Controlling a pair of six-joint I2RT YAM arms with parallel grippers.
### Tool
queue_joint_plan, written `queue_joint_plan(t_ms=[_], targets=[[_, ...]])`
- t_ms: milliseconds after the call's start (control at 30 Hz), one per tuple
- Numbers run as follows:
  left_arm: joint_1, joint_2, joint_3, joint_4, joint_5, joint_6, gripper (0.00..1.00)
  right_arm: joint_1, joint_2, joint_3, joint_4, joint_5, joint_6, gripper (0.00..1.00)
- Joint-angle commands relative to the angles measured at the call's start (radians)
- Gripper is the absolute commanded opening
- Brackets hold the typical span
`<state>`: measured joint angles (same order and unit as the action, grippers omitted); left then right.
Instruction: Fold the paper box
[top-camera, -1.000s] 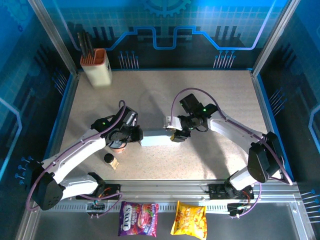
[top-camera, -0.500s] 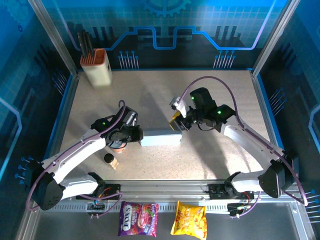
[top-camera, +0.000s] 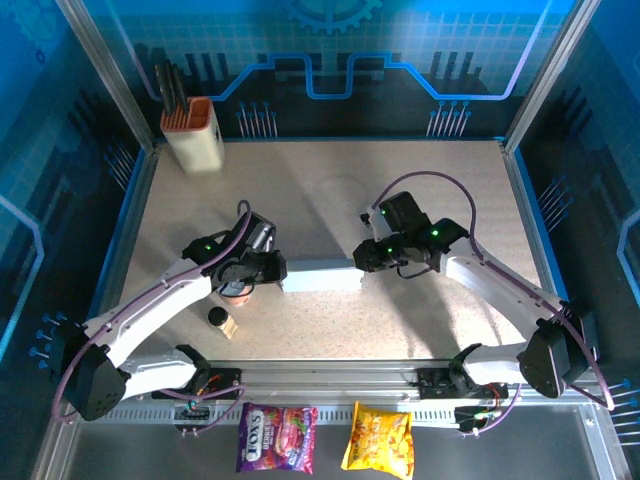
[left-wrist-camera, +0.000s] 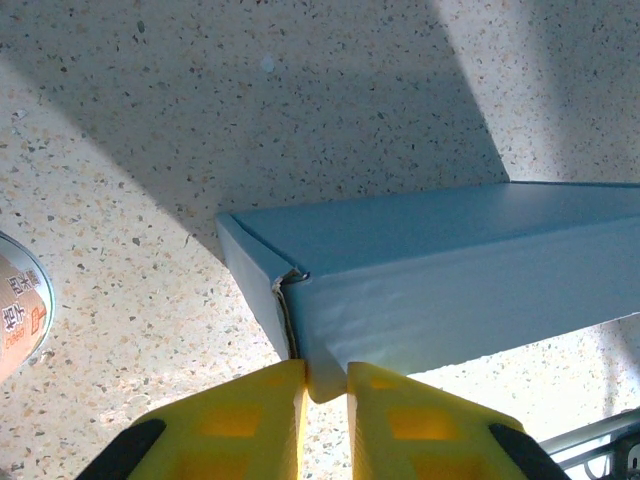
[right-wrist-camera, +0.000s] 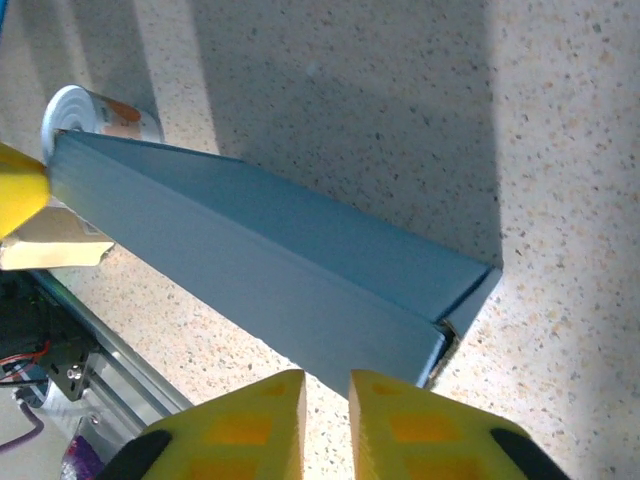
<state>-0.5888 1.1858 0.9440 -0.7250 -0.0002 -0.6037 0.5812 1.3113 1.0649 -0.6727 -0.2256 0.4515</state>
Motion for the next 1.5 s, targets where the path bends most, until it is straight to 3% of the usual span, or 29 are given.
queue_joint_plan(t_ms=[0, 300, 767, 1233, 1467], targets=[[0.001, 0.021, -0.036, -0.034, 0.004, -0.007, 0.19, -0.004, 0.013, -0.021, -0.032, 0.039, 0.053, 0.16], [0.001, 0.002, -0.022, -0.036, 0.002, -0.004, 0.20, 0.002, 0.091, -0.094, -0.011, 0.094, 0.057, 0.13], [0.001, 0.048, 0.143, -0.040, 0.029, 0.057, 0.19, 0.009, 0.083, -0.083, -0.034, 0.115, 0.056, 0.12], [0.010, 0.060, -0.092, -0.011, 0.006, 0.027, 0.09, 0.011, 0.077, -0.064, -0.054, 0.126, 0.060, 0.11], [0.011, 0.047, -0.092, -0.004, 0.009, 0.023, 0.09, 0.020, 0.086, 0.044, -0.050, 0.076, 0.046, 0.11]])
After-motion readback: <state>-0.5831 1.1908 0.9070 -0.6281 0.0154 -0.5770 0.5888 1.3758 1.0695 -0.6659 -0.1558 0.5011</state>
